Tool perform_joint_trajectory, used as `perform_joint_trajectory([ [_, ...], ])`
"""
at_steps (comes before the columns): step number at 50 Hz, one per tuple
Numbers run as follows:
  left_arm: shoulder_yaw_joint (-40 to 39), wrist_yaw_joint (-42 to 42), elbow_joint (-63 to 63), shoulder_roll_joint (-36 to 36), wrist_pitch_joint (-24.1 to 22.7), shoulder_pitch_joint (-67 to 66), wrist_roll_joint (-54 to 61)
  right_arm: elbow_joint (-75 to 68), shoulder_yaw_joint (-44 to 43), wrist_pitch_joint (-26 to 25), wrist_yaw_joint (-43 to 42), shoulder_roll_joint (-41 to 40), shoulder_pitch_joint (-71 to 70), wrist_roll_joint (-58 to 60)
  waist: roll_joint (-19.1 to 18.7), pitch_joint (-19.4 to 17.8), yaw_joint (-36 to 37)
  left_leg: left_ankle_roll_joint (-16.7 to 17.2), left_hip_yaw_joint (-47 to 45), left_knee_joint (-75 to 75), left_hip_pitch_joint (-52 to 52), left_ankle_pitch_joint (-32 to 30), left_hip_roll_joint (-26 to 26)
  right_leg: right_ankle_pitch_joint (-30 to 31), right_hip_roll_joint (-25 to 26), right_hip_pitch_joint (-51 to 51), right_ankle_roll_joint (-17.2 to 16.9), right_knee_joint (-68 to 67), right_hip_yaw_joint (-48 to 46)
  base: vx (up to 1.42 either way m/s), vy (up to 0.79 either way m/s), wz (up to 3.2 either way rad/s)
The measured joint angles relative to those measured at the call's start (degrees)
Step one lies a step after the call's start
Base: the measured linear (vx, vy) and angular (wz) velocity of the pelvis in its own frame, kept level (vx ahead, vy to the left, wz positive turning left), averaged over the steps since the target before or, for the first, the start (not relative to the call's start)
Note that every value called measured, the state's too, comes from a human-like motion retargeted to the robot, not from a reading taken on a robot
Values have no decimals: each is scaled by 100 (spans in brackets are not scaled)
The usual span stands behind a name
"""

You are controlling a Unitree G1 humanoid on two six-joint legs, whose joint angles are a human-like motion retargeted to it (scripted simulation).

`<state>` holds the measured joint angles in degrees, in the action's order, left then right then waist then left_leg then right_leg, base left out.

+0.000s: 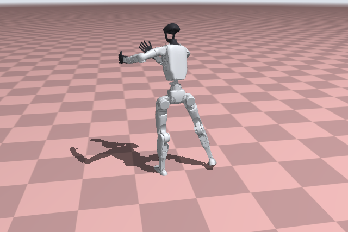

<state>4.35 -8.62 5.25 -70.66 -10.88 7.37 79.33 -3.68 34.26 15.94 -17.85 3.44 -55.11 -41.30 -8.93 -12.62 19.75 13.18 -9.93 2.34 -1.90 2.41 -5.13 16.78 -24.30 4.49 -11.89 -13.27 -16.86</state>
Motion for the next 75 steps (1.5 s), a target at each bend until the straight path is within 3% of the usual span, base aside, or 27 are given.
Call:
perform_joint_trajectory([
  [5,1,-119,-65,-251,32,-27,-10,93,-70,96,43,-174,-191,-202,0,49,-143,41,113,33,-3,-48,-72,-7,103,87,-34,-176,306,0,-5,20],
  [11,575,-4,-24,34,102,113,-443,189,45,138,23,-51,331,-256,180,-122,-322,-42,0,48,-61,-83,-123,-443,104,77,1,-86,116,-6,-14,-20],
  [12,729,40,7,142,124,166,-583,168,121,-13,-137,81,396,384,221,-158,-341,-65,-50,57,-72,-90,-128,-545,95,74,2,-40,44,-9,-19,-50],
  [13,898,96,60,285,162,244,-787,82,297,-486,-571,389,317,2280,264,-190,-348,-92,-116,74,-82,-100,-130,-653,82,84,-10,6,-26,-10,-21,-58],
  [15,1196,157,134,543,236,269,-1004,87,395,-666,-713,549,586,2871,363,-253,-397,-138,-262,92,-104,-110,-152,-853,81,77,-47,154,-186,-9,-24,-66],
  [16,1427,149,193,697,275,330,-1061,185,247,-218,-214,422,991,976,395,-287,-418,-156,-344,115,-103,-122,-169,-944,94,71,-74,237,-260,-9,-27,-72],
  [17,1627,158,253,864,313,372,-1142,218,183,-2,12,419,1257,122,431,-316,-439,-172,-436,137,-101,-132,-187,-1032,108,76,-108,316,-320,-9,-28,-82],
  [18,1767,200,313,1058,348,375,-1268,124,285,-251,-310,661,1247,1349,474,-333,-460,-184,-545,160,-97,-140,-209,-1115,126,104,-158,386,-349,-9,-29,-90],
  [20,1989,187,401,1408,429,288,-1477,46,379,-463,-350,971,1418,2234,566,-356,-560,-206,-765,187,-80,-153,-266,-1257,186,157,-263,526,-370,-8,-31,-97],
  [22,2269,115,553,1872,491,265,-1579,55,134,-136,685,997,1970,-8,583,-360,-686,-208,-990,220,-44,-194,-395,-1350,338,228,-311,654,-315,-7,-37,-104],
  [25,2532,276,700,2561,431,167,-1779,-4,72,28,647,1336,2280,-497,604,-328,-960,-156,-1335,229,31,-285,-668,-1432,656,349,-311,806,-132,-4,-39,-108],
  [26,2605,424,761,2851,367,181,-1875,-37,184,3,110,1633,2191,422,597,-329,-1079,-144,-1438,226,87,-325,-739,-1457,738,370,-311,819,-47,0,-36,-98],
  [27,2693,548,820,3137,314,211,-1935,-38,197,53,-114,1827,2189,538,595,-334,-1209,-143,-1528,212,145,-362,-799,-1481,807,379,-311,828,34,2,-33,-87],
  [28,2810,624,875,3415,284,271,-1919,23,14,254,286,1817,2362,-951,601,-344,-1361,-165,-1592,178,204,-397,-839,-1501,850,361,-311,831,109,5,-31,-79],
  [29,2916,700,905,3666,256,345,-1915,24,-94,332,454,1922,2387,-1537,623,-343,-1505,-193,-1652,131,257,-434,-874,-1523,885,352,-311,823,191,6,-30,-73],
  [33,3312,864,885,4493,229,866,-1811,-107,-333,223,632,2652,1940,-1298,775,-302,-2011,-359,-1843,-147,435,-628,-997,-1602,995,312,-311,732,518,9,-29,-72],
  [37,3747,1013,706,5013,172,1829,-1259,-122,-511,465,505,3160,1244,-1841,942,-260,-2344,-536,-1983,-477,582,-922,-1153,-1628,1144,214,-311,659,781,11,-28,-69],
  [52,4614,1213,411,5828,-650,5570,726,-711,22,1044,336,4756,-2042,-2731,1064,26,-2585,-819,-1644,-1251,648,-1720,-1459,-1614,1453,-4,-311,463,1224,8,-12,-34],
  [62,4420,1161,747,5950,-672,5879,334,-1103,280,810,148,4640,-2493,-1874,881,-114,-2610,-729,-1598,-1207,582,-1396,-1258,-1616,1235,43,-311,486,1151,-4,7,13],
  [70,3955,1063,895,5938,-229,3971,-357,-824,-437,363,130,3489,-493,-782,627,-231,-2807,-616,-1848,-563,640,-583,-1044,-1675,1038,213,-260,484,802,-10,20,52],
  [75,3818,910,798,5319,35,2388,-674,-668,-567,124,133,2557,1073,-359,568,-257,-2651,-428,-1958,-190,490,-228,-916,-1641,903,314,-273,535,418,-11,23,75],
])
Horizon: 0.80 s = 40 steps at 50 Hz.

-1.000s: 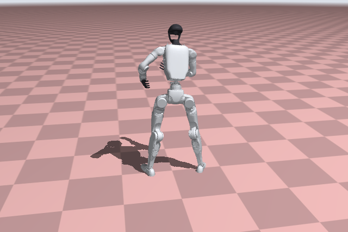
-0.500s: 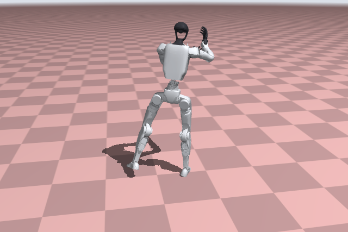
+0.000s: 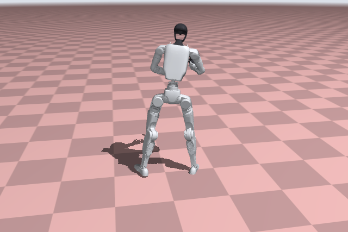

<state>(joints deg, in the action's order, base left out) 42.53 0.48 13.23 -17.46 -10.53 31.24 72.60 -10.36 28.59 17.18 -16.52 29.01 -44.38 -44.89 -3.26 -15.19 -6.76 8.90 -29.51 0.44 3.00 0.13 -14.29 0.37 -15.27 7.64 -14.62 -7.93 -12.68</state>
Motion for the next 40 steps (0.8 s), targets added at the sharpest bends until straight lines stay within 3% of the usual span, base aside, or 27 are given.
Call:
perform_joint_trajectory([
  [6,-220,-374,-346,-1530,164,-1454,-257,341,620,-193,23,-834,1464,412,142,7,721,190,362,304,-298,113,294,129,-334,-52,-21,72,-581,-8,27,93],
  [8,-391,-519,-508,-2119,177,-1776,-262,462,962,-255,-204,-1000,1653,1145,183,26,1056,260,550,399,-387,89,398,199,-453,-86,-20,58,-776,-4,29,98],
  [10,-647,-752,-684,-2690,293,-2031,-308,639,1398,-751,155,-997,1618,2299,197,57,1403,313,749,426,-493,84,487,288,-569,-107,1,6,-946,-2,28,98],
  [11,-797,-745,-786,-2951,314,-2126,-160,695,1296,-596,41,-1306,1786,1011,185,64,1562,349,856,434,-532,78,517,350,-611,-139,32,-23,-1028,-1,27,100],
  [12,-957,-801,-881,-3211,323,-2213,-71,742,1241,-502,39,-1483,1836,470,166,73,1721,376,960,442,-568,72,546,417,-652,-164,64,-59,-1100,0,27,98],
  [13,-1137,-983,-964,-3466,308,-2281,-102,768,1279,-530,261,-1399,1649,1426,134,87,1878,384,1058,449,-599,65,574,492,-692,-177,99,-112,-1151,0,26,95],
  [14,-1318,-1070,-1045,-3701,297,-2333,-46,840,1314,-468,245,-1427,1529,1581,88,96,2014,400,1157,454,-620,59,592,571,-722,-194,143,-175,-1189,1,26,94],
  [18,-1958,-1156,-1322,-4548,286,-2419,416,1204,1385,-15,-282,-1703,1050,438,-175,125,2397,434,1558,456,-654,41,613,922,-792,-241,348,-527,-1206,2,23,94],
  [25,-2162,-1294,-1483,-5791,387,-2068,856,1241,1080,-9,-484,-2114,-169,401,-628,154,2533,379,2148,456,-645,-7,632,1523,-830,-177,444,-1185,-872,2,15,77],
  [32,-1705,-1327,-1466,-5994,384,-1586,784,976,841,121,-638,-2755,-472,272,-741,107,2475,476,2242,456,-657,-65,647,1691,-837,-214,384,-1198,-932,0,3,12],
  [37,-1226,-1080,-1160,-5345,354,-1358,551,775,1133,142,-735,-2771,-119,216,-556,10,2438,516,1958,456,-707,-67,677,1382,-874,-251,350,-872,-1241,-6,-6,-51],
  [40,-829,-833,-853,-4685,337,-1192,356,718,1347,344,-578,-2687,404,-635,-390,-69,2415,506,1690,456,-748,-59,695,1090,-862,-269,268,-544,-1420,-9,-12,-82],
])
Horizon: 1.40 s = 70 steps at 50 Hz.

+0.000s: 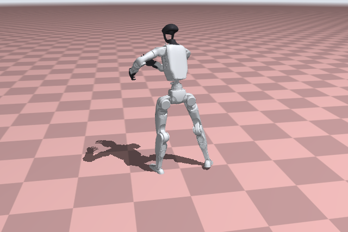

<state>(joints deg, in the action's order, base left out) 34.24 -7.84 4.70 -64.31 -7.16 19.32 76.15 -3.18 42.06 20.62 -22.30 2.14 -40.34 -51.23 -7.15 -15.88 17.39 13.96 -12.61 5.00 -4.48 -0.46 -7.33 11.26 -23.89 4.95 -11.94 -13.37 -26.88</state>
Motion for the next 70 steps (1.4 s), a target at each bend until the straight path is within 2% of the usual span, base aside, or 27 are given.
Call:
perform_joint_trajectory([
  [3,352,133,362,849,56,119,-315,-234,175,-530,325,533,274,1306,195,-65,-52,-73,-331,0,-39,5,27,-293,32,44,-178,366,-36,-10,-17,-101],
  [5,589,400,563,1466,-32,206,-328,-122,226,3,0,577,765,-143,292,-128,-130,-69,-573,0,-32,3,1,-443,109,63,-306,628,9,-11,-23,-117],
  [7,704,525,728,2039,-63,241,-502,-189,346,-235,-339,1030,752,1138,344,-93,-192,-45,-877,0,-95,-47,-229,-511,414,248,-306,889,167,-15,-35,-147],
  [8,763,552,798,2311,-64,268,-544,-160,291,-167,-192,1130,892,694,365,-89,-264,-42,-1018,0,-100,-73,-337,-532,555,317,-306,995,254,-13,-37,-147],
  [9,794,544,851,2564,-24,282,-657,-159,359,-433,-71,1390,831,1319,388,-77,-356,-47,-1156,0,-87,-94,-436,-550,682,385,-306,1070,356,-11,-36,-143],
  [10,810,519,894,2808,36,291,-804,-172,488,-867,37,1728,670,2478,412,-61,-459,-56,-1294,0,-65,-113,-532,-566,803,452,-306,1130,464,-8,-35,-138],
  [12,871,686,958,3251,-61,353,-834,-213,341,-783,-410,1962,672,2597,468,-26,-749,-70,-1548,0,40,-158,-715,-574,1032,523,-306,1209,661,-4,-34,-127],
  [15,1014,766,1021,3816,-135,605,-857,-234,221,-668,-391,2428,462,2442,545,64,-1250,-114,-1884,0,275,-218,-921,-593,1291,562,-306,1231,940,2,-30,-109],
  [17,1103,992,1120,4138,-280,966,-1093,-423,144,-762,12,2894,51,3071,586,126,-1602,-179,-2047,-48,431,-249,-1024,-625,1408,556,-306,1190,1095,6,-27,-90],
  [18,1160,810,1090,4267,-228,1159,-813,-444,89,-688,-22,3001,-103,2830,610,164,-1768,-173,-2120,-89,506,-267,-1087,-639,1476,538,-306,1176,1158,8,-27,-78],
  [19,1234,760,1090,4368,-240,1413,-576,-393,-97,-389,133,2969,-154,1457,636,192,-1933,-167,-2174,-133,576,-293,-1150,-650,1540,506,-306,1166,1209,9,-27,-69],
  [20,1316,776,1106,4455,-285,1698,-360,-305,-348,23,384,2869,-154,-483,663,214,-2096,-161,-2217,-180,644,-324,-1212,-660,1603,468,-306,1159,1253,9,-27,-63],
  [27,1719,773,1109,4764,-714,3909,477,-722,-706,225,1146,3797,-1913,-2091,770,343,-2664,-178,-2198,-618,853,-729,-1626,-675,1988,281,-306,1068,1475,7,-26,-45],
  [33,2031,791,1189,4931,-1116,5584,1107,-1131,-746,359,1469,4641,-3228,-2864,780,323,-2630,-312,-1757,-1094,781,-1018,-1699,-710,1945,146,-306,920,1617,5,-8,-14],
  [40,2089,762,1312,5029,-1122,6458,1212,-1271,-945,619,1369,5086,-3796,-2695,816,229,-2484,-468,-1247,-1427,582,-1050,-1517,-775,1650,140,-306,756,1680,0,6,8],
  [47,1801,773,1137,5130,-907,5467,1053,-1058,-1322,412,1093,4857,-2917,-1801,700,82,-2573,-441,-1430,-1082,609,-645,-1302,-797,1425,165,-306,768,1436,-5,13,42],
  [54,1731,590,776,4688,-400,3275,964,-552,-1652,-11,1206,3931,-803,-1451,564,-116,-2657,-385,-1531,-510,477,-120,-1071,-817,1221,319,-306,700,968,-9,19,70],
  [60,1468,237,566,3687,138,1588,473,-626,-2002,67,1069,2515,971,-1188,619,-336,-1978,-386,-1338,-228,185,-9,-891,-719,1093,437,-306,836,676,-9,19,49],
  [62,1282,832,511,3240,-59,1167,-440,-729,-1891,-76,369,2230,1246,377,645,-388,-1609,-406,-1268,-169,82,-24,-814,-659,1045,454,-306,942,607,-6,19,34],
  [63,1177,1091,479,3013,-134,979,-847,-758,-1869,-125,246,2056,1381,644,647,-405,-1418,-411,-1235,-139,35,-35,-775,-622,1022,453,-306,1002,570,-5,21,36],
  [65,909,71,174,2494,407,512,-402,-838,-1645,-677,246,1810,1521,1338,652,-420,-1054,-354,-1172,-88,-34,-44,-703,-550,974,425,-306,1106,488,-2,22,39],
  [67,626,-102,36,1974,344,177,-650,-782,-1437,-588,88,1650,1514,2306,639,-397,-703,-331,-1097,-41,-100,-60,-628,-478,914,411,-306,1156,397,1,23,46],
  [68,473,-142,-37,1722,350,9,-741,-742,-1293,-710,109,1572,1496,2564,633,-377,-552,-331,-1046,-32,-127,-55,-574,-448,858,394,-306,1155,349,5,26,56],
  [70,106,-222,-179,1227,417,-320,-901,-921,-820,-1562,149,1693,1230,4533,624,-328,-294,-356,-926,-35,-167,-22,-440,-401,699,352,-306,1097,254,8,28,66],
])
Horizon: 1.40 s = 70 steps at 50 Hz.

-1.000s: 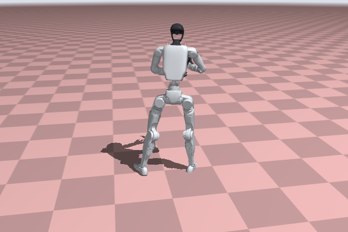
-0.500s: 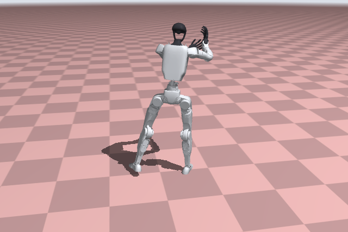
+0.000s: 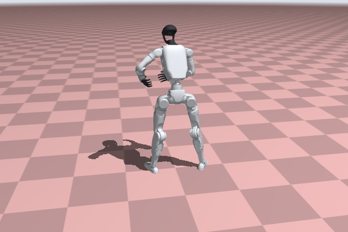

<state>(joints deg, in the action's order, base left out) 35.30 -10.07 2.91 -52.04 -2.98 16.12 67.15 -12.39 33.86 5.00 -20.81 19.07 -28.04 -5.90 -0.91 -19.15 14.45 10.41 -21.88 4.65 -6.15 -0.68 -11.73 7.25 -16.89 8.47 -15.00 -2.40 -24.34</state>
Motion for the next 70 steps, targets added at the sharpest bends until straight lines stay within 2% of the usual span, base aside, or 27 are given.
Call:
perform_joint_trajectory([
  [3,-447,-21,-199,-705,-151,-342,161,634,78,752,-190,-541,-157,-1410,-67,101,300,6,217,-15,-9,35,172,73,-217,-126,0,-138,-173,11,25,78],
  [6,-832,-81,-358,-1364,-173,-502,361,892,305,839,-282,-777,-600,-1640,-144,219,516,29,447,-42,33,73,347,144,-443,-296,0,-312,-325,13,22,83],
  [7,-942,-142,-396,-1569,-152,-515,416,972,318,895,-82,-906,-712,-2138,-172,256,568,43,524,-51,53,81,398,169,-508,-359,0,-367,-372,13,17,83],
  [8,-1057,-254,-423,-1778,-90,-502,480,1063,229,1084,512,-1162,-736,-3662,-198,267,593,57,608,-56,77,82,447,188,-569,-432,0,-422,-426,11,15,79],
  [9,-1165,-327,-438,-1956,-68,-477,468,1044,262,1000,594,-1174,-984,-3365,-219,299,629,80,674,-60,97,83,483,207,-616,-483,0,-475,-458,10,13,72],
  [10,-1270,-380,-448,-2119,-65,-446,418,969,355,780,419,-1063,-1344,-2157,-237,341,671,108,730,-63,115,83,513,224,-657,-522,0,-527,-480,8,10,60],
  [12,-1408,-478,-434,-2367,-39,-335,388,1009,381,846,583,-1329,-1571,-2777,-272,399,708,181,823,-66,149,76,537,243,-694,-599,6,-600,-519,6,5,49],
  [13,-1457,-501,-407,-2462,-42,-248,382,1010,360,1037,688,-1525,-1638,-3692,-287,411,718,230,859,-56,160,61,529,245,-690,-622,17,-630,-538,4,0,37],
  [14,-1496,-515,-383,-2527,-53,-179,348,958,362,1092,727,-1625,-1750,-3946,-292,429,726,265,884,-50,166,52,521,239,-685,-635,27,-654,-548,2,-2,28],
  [18,-1532,-449,-274,-2516,-170,39,224,637,424,1061,665,-1835,-2120,-3696,-263,437,705,327,911,-11,166,16,480,129,-656,-629,59,-715,-571,-2,-6,8],
  [25,-1034,-43,-66,-1539,-420,122,21,327,668,1078,715,-1705,-1649,-3722,-107,200,397,228,730,23,96,-3,343,-278,-509,-530,85,-585,-651,-8,-15,-25],
  [28,-700,159,130,-810,-377,104,-168,273,713,1033,611,-1378,-1134,-3731,-40,74,138,162,588,35,91,-15,221,-427,-385,-434,75,-532,-589,-11,-22,-50],
  [31,-427,218,371,28,-287,39,-328,309,597,959,943,-880,-643,-3501,25,-39,-198,112,422,35,121,-37,52,-536,-230,-295,49,-554,-437,-11,-25,-63],
  [32,-367,262,457,342,-268,12,-377,303,597,850,838,-604,-571,-2742,46,-76,-318,103,356,35,143,-46,-11,-568,-175,-239,34,-579,-366,-10,-27,-77],
  [33,-331,340,550,687,-272,1,-460,294,728,617,325,-165,-646,-832,59,-118,-438,102,276,35,173,-55,-76,-601,-120,-175,10,-617,-283,-9,-28,-84],
  [34,-293,396,602,974,-265,-32,-447,320,703,581,94,65,-566,-309,89,-142,-566,112,194,35,204,-71,-165,-619,-30,-121,1,-628,-205,-8,-31,-90],
  [38,-51,599,744,2003,-271,10,-140,544,175,1009,-50,652,-101,-1743,195,-141,-1037,192,-197,35,339,-178,-635,-613,498,74,0,-552,110,-6,-36,-106],
  [43,461,791,829,2954,-350,599,245,642,-412,1251,-51,1632,-275,-2735,284,28,-1559,270,-699,11,595,-399,-1232,-520,1228,169,0,-364,455,1,-37,-105],
  [44,609,974,868,3114,-419,838,249,675,-639,1391,250,1725,-323,-3811,291,47,-1674,260,-754,-22,658,-435,-1301,-509,1311,133,0,-335,503,8,-27,-71],
  [45,768,1233,923,3275,-508,1113,211,724,-928,1586,703,1760,-348,-5361,295,54,-1794,241,-794,-67,722,-463,-1356,-502,1376,82,0,-309,547,11,-21,-59],
  [46,918,1017,832,3384,-477,1303,511,684,-1020,1640,794,1983,-509,-5472,310,116,-1886,245,-836,-107,782,-492,-1387,-498,1413,34,0,-282,597,13,-16,-52],
  [55,1798,914,406,4061,-779,3657,1399,450,-1252,1955,807,3850,-2348,-5745,397,650,-2508,94,-748,-469,1096,-727,-1121,-675,1031,-339,0,-423,883,16,0,-13],
  [59,1962,996,521,4252,-990,4651,1588,301,-1047,1967,770,4301,-3123,-5690,393,813,-2559,51,-684,-558,1098,-814,-1064,-722,937,-336,0,-547,923,9,1,-4],
  [65,1959,1017,940,4410,-1082,5410,1627,161,-996,1959,624,4218,-3548,-5200,322,881,-2585,61,-567,-615,1068,-677,-1114,-710,982,-300,0,-569,924,1,1,-1],
  [70,1638,969,1104,4523,-958,5000,1249,196,-1519,1767,310,3534,-2782,-4142,212,769,-2641,92,-474,-471,1006,-346,-1153,-663,1042,-235,0,-523,797,-4,10,20],
])
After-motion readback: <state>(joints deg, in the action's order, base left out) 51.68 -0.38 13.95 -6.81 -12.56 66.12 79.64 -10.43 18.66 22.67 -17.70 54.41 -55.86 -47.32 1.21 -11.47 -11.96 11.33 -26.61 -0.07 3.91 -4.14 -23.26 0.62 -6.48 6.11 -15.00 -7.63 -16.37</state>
